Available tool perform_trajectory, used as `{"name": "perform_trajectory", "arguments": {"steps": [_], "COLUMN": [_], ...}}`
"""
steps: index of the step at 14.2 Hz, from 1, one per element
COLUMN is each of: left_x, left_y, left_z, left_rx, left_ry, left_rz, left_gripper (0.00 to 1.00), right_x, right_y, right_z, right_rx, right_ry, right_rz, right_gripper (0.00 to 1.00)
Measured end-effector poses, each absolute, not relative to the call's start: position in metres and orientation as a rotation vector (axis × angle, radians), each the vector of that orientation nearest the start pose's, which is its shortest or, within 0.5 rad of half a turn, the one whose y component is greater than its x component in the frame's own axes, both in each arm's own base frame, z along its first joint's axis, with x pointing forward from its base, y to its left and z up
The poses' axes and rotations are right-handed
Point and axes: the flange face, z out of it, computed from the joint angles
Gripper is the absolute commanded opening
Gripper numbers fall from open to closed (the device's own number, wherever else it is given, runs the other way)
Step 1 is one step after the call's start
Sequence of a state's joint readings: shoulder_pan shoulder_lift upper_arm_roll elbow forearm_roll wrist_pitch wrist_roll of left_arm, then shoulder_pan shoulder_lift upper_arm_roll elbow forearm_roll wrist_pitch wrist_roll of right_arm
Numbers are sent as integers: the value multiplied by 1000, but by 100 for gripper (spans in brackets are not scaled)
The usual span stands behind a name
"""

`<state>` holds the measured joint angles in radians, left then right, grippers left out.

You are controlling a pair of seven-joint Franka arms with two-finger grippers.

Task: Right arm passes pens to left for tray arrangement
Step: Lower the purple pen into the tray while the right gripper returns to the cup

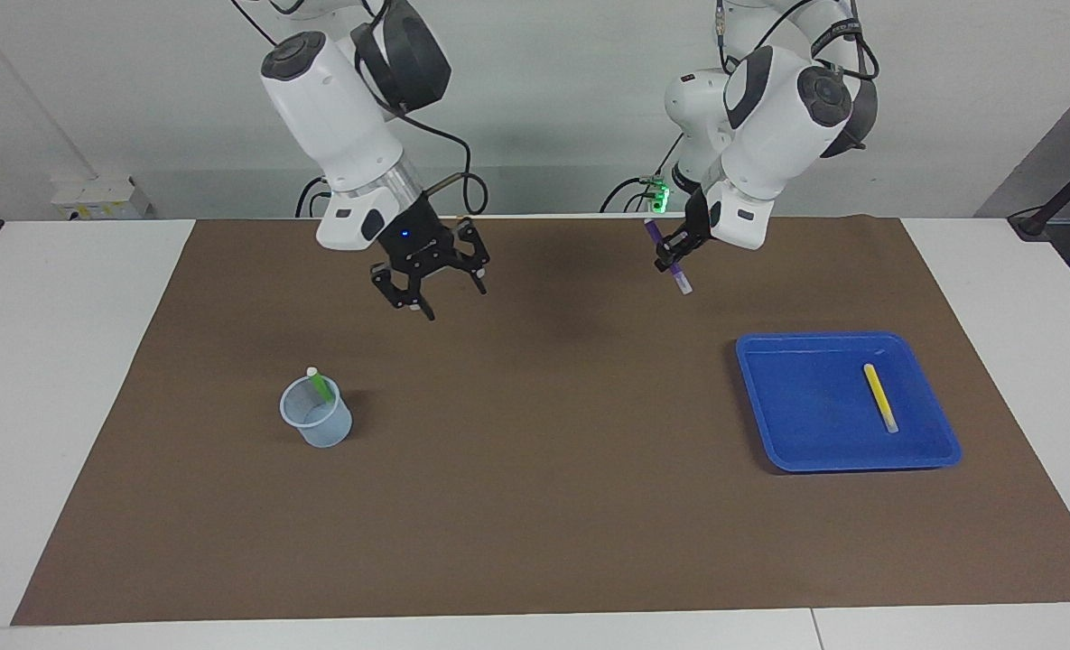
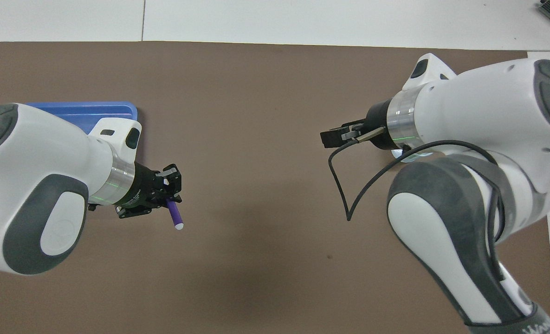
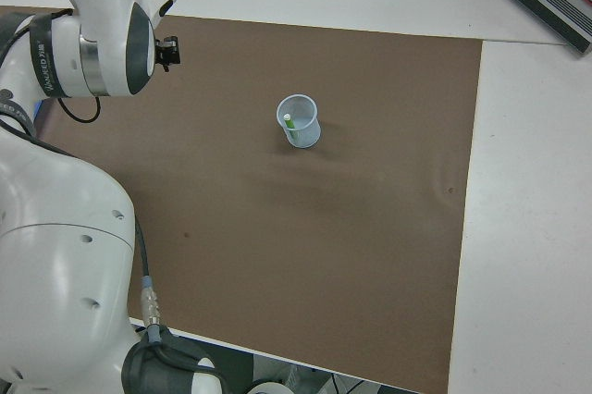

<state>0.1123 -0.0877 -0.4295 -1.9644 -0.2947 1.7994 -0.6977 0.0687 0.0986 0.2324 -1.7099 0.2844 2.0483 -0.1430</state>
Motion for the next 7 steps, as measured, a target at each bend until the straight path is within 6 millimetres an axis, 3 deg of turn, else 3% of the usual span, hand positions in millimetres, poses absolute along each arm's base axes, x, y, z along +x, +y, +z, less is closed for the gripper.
{"name": "perform_trajectory", "arguments": {"steps": [3,7], "left_x": [514,540], "left_y": [-164,-143], "left_z": [478,444], "left_rx": [-3202,-3152], "left_ry": [-555,-303], "left_rz": [224,120], "left_gripper": [0,0], "right_x": [598,606], "right_y": [137,96], "right_z": [533,490], "right_rx": [-2867,-2967], "right_ry": [-642,-800], "right_rz": [-323,-276], "right_gripper": [100,100]}}
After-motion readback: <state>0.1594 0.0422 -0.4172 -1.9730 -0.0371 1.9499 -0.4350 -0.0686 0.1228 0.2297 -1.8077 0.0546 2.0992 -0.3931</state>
